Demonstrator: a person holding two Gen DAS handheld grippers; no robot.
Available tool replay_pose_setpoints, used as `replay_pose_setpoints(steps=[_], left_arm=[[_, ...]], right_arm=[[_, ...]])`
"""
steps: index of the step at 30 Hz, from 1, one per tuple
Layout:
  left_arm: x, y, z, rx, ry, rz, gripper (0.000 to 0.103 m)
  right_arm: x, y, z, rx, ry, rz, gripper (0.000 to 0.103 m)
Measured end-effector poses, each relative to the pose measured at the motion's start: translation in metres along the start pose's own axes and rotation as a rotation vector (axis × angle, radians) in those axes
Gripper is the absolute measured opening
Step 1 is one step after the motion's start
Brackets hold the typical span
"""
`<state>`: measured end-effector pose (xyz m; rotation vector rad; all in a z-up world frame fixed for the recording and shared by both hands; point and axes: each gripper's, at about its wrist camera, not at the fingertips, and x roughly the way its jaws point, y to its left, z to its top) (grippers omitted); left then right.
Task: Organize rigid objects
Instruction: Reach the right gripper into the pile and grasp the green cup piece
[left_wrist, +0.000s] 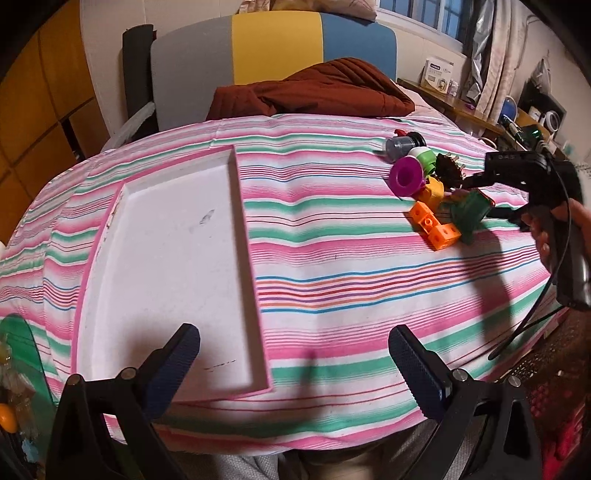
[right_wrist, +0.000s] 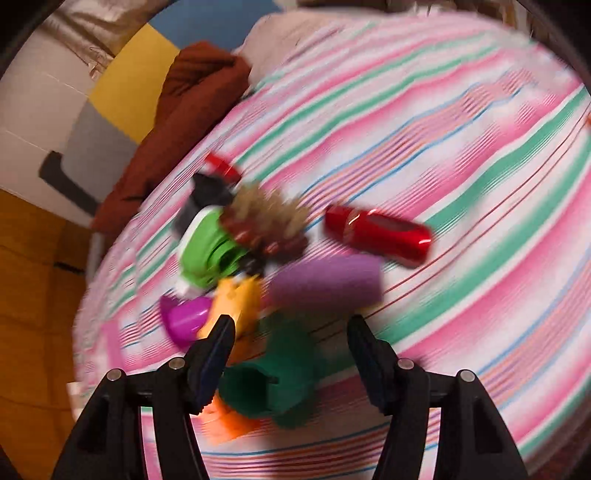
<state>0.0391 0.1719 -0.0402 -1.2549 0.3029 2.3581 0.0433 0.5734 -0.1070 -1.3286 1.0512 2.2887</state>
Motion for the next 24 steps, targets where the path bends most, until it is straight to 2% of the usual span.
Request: replay_pose_setpoints(steps=[2, 5, 11, 16, 20, 24], left_arm=[[0.003, -0.003, 0.002, 0.001, 0.007, 0.005, 0.103], [0.008, -0.006, 0.005, -0.008, 0.011, 0.015, 0.103], [0.021, -0.011, 0.016, -0.048, 0.03, 0.045, 0.103], [0.029, -0.021, 0.022, -0.042, 0.04, 0.05, 0.103], [0.034, -0.025, 0.024, -0.035, 0.045, 0.063, 0.103], [0.041, -0.025, 0.029, -0.06, 0.054, 0.06, 0.103]], right_arm=[[-0.012, 0.001, 0.001, -0.034, -0.05, -0.024, 0.064], [-0.028, 0.002, -0.001, -0.081, -0.099, -0.003, 0.064], [0.002, 0.049, -0.021, -0.192, -0.003, 0.034, 0.064], [0.007, 0.07, -0.029, -0.281, -0.009, 0.004, 0.064], [-0.002, 0.065, -0.031, -0.278, -0.014, 0.03, 0.064], [-0.004, 0.067, -0.031, -0.287, -0.027, 0.016, 0.064]])
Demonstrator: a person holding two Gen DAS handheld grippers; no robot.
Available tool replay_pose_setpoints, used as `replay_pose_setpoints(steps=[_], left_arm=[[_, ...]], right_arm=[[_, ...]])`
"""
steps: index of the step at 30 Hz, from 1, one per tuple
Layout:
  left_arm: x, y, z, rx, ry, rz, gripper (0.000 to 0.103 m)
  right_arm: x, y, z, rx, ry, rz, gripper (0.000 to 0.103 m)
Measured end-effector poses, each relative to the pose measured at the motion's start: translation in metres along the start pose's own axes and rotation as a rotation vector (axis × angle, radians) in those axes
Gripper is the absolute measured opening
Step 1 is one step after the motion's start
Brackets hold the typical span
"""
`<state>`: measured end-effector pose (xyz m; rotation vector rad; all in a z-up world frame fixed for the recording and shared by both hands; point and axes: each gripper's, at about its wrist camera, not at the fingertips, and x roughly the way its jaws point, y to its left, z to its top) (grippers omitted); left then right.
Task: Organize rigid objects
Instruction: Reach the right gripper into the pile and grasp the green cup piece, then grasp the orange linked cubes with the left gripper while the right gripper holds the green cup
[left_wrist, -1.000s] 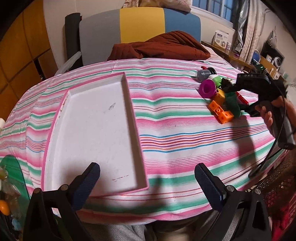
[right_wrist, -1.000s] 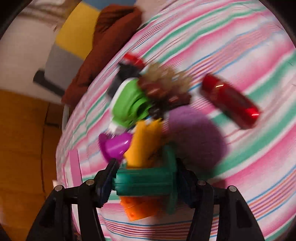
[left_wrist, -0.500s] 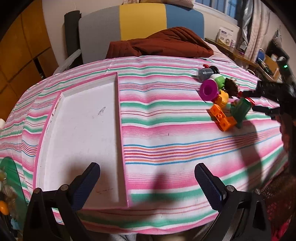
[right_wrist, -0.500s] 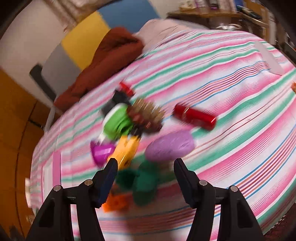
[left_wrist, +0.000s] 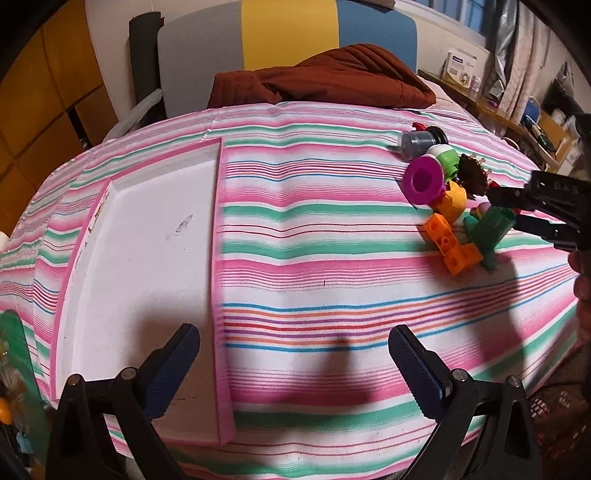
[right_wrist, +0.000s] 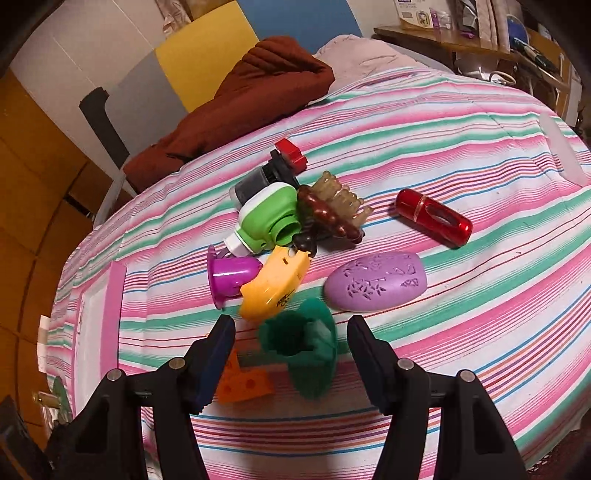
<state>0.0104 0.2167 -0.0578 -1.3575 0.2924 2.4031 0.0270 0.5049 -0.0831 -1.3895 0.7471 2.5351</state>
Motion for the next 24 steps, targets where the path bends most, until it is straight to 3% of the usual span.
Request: replay_pose_setpoints(steps=[4, 6, 15, 21, 24], left_arm=[[0.006, -0.001, 0.005, -0.033, 0.016, -0.024, 0.103], [0.008, -0.003, 0.008, -0.036, 0.01, -0.035, 0.103], [0.025, -0.051, 0.024, 0.043, 0.039, -0.182, 0.103], [0.048, -0.07, 0.048, -0.068, 0.098, -0.287, 0.103], [0.057, -0.082, 0.058, -0.089, 0.109, -0.306, 0.103]], right_arm=[[0.012, 0.008, -0.005, -0.049, 0.051, -0.064, 0.063], [0.023, 0.01, -0.009, -0.068, 0.094, -0.094, 0.038], [0.01, 0.0, -0.006, -0.038, 0.034, -0.09, 0.035], [0.008, -0.008, -0.006, -0.012, 0.034, -0.139, 0.035], [0.008, -0.011, -0.005, 0.002, 0.033, -0.151, 0.035]])
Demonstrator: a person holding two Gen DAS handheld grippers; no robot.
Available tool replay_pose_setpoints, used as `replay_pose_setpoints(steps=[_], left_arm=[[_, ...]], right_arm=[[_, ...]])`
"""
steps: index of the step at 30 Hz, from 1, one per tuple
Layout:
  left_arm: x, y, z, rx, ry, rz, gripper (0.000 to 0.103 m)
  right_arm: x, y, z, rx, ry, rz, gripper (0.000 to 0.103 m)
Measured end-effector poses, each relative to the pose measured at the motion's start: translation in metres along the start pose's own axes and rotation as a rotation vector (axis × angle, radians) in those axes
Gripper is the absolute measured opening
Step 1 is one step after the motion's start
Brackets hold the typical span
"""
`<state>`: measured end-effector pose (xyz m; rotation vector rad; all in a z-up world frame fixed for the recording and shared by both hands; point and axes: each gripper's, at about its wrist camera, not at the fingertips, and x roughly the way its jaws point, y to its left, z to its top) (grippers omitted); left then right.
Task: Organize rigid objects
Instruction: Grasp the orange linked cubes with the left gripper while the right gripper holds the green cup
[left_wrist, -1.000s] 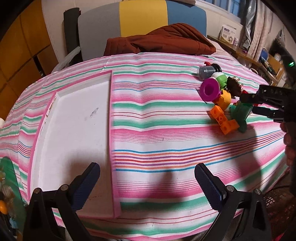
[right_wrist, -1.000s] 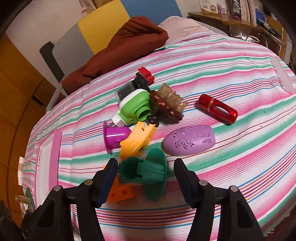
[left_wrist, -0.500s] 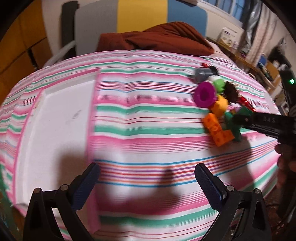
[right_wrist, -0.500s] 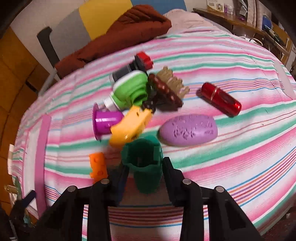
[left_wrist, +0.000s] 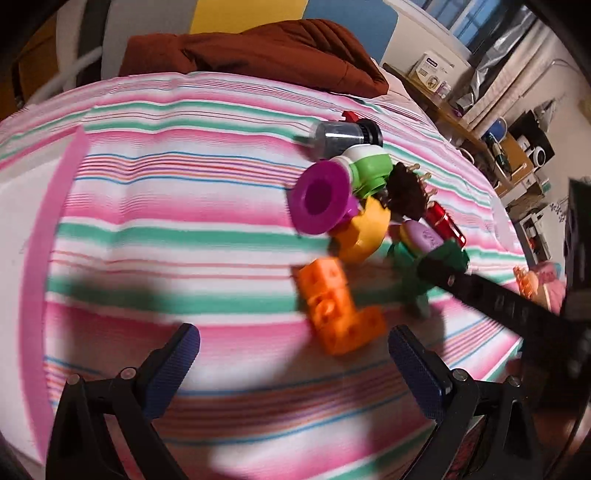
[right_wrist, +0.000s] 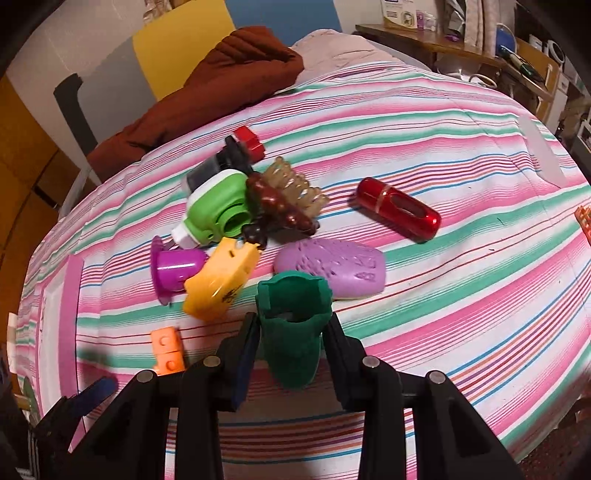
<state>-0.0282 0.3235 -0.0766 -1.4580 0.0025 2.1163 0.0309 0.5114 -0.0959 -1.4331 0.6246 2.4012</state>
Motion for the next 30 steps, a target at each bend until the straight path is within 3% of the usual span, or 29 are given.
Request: replay_pose_setpoints(steps=[7, 9, 14, 17, 19, 22, 26, 30], left_arm=[[0.02, -0.016, 0.01, 0.113, -0.066, 0.141, 0.102], [0.02, -0.011, 0.006, 0.144, -0.088, 0.179, 0.093], [0.011, 0.002, -0.003, 0.194, -0.153, 0.188, 0.088], [0.009, 0.01, -0.009, 0.219, -0.176, 0.221, 0.079], [0.009, 0.014, -0.015, 0.248, -0.201, 0.246, 0.079], [0.005, 0.021, -0.017, 0.208, -0.21, 0.219, 0.079], [-0.002, 0.025, -0.027, 0.209, -0.203, 0.153, 0.092], [-0.014, 0.029, -0.045, 0.204, -0.199, 0.081, 0.097]], right_arm=[[0.003, -0.004, 0.005, 0.017, 0.001, -0.003, 0.035], [0.002, -0.003, 0.004, 0.015, 0.001, -0.005, 0.035], [0.001, -0.003, 0.004, 0.011, -0.001, -0.007, 0.035], [0.002, -0.003, 0.004, 0.007, 0.0, -0.004, 0.035], [0.001, -0.002, 0.004, 0.001, 0.0, 0.006, 0.035], [0.001, 0.002, 0.002, -0.016, 0.001, 0.014, 0.035], [0.002, 0.005, 0.002, -0.032, 0.005, 0.009, 0.035], [0.002, 0.006, 0.001, -0.031, 0.005, 0.007, 0.035]])
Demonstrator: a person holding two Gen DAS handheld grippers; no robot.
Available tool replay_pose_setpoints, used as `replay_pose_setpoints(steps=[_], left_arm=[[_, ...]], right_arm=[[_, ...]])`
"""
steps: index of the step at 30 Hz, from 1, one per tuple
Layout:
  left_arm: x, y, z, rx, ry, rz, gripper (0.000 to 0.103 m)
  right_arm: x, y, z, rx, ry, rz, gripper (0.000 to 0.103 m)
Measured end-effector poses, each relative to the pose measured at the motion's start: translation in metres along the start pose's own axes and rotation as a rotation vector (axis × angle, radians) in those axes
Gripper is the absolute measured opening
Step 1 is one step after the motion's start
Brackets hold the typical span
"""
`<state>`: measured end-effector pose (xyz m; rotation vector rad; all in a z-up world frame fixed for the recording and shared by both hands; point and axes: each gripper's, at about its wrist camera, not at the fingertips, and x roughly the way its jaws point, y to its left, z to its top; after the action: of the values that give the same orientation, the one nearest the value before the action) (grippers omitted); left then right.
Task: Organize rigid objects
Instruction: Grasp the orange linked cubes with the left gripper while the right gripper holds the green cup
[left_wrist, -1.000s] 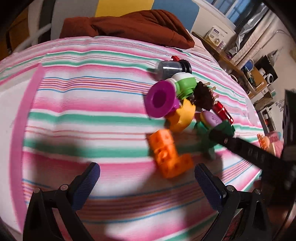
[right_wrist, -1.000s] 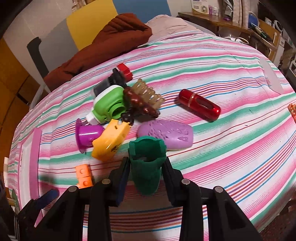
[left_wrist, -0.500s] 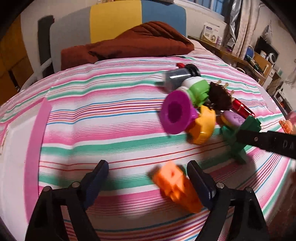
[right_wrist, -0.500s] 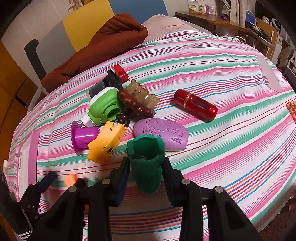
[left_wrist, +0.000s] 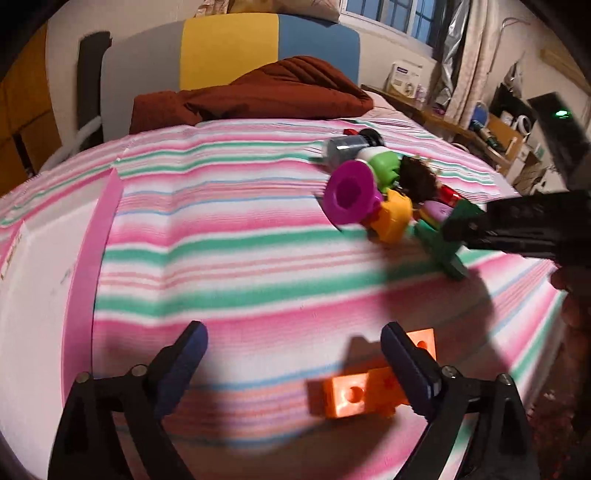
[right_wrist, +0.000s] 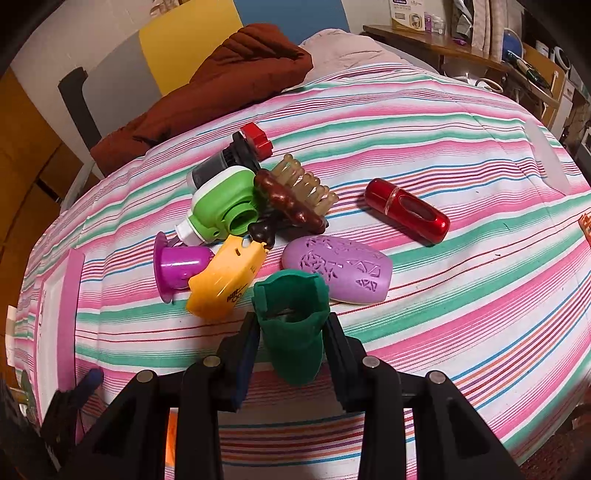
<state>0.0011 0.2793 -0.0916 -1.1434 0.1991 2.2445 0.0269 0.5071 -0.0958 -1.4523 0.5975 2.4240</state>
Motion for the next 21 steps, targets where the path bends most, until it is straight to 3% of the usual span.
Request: replay_pose_setpoints(steps=[7, 11, 14, 16, 18, 21], left_arm=[[-0.023, -0.002, -0.005, 0.013, -0.081, -0.12, 0.103], [-0.016, -0.02, -0.007, 0.122, -0.043, -0.124, 0.103], [-0.009, -0.029, -0.009, 0.131, 0.0, -0.111, 0.102], [-0.002, -0.032, -0.01, 0.13, 0.022, -0.069, 0.098], [0.002, -0.038, -0.012, 0.187, 0.007, 0.011, 0.082], [0.001, -0.04, -0.014, 0.222, -0.026, 0.003, 0.069]], right_arm=[[0.001, 0.001, -0.002, -0.006, -0.001, -0.008, 0.035], [0.001, 0.001, -0.001, -0.006, 0.0, -0.007, 0.035], [0.001, 0.003, -0.001, -0.011, 0.001, -0.011, 0.035], [0.002, 0.003, -0.002, -0.014, 0.002, -0.012, 0.035], [0.001, 0.003, -0.002, -0.015, 0.002, -0.013, 0.035], [0.002, 0.003, -0.002, -0.016, 0.003, -0.012, 0.035]])
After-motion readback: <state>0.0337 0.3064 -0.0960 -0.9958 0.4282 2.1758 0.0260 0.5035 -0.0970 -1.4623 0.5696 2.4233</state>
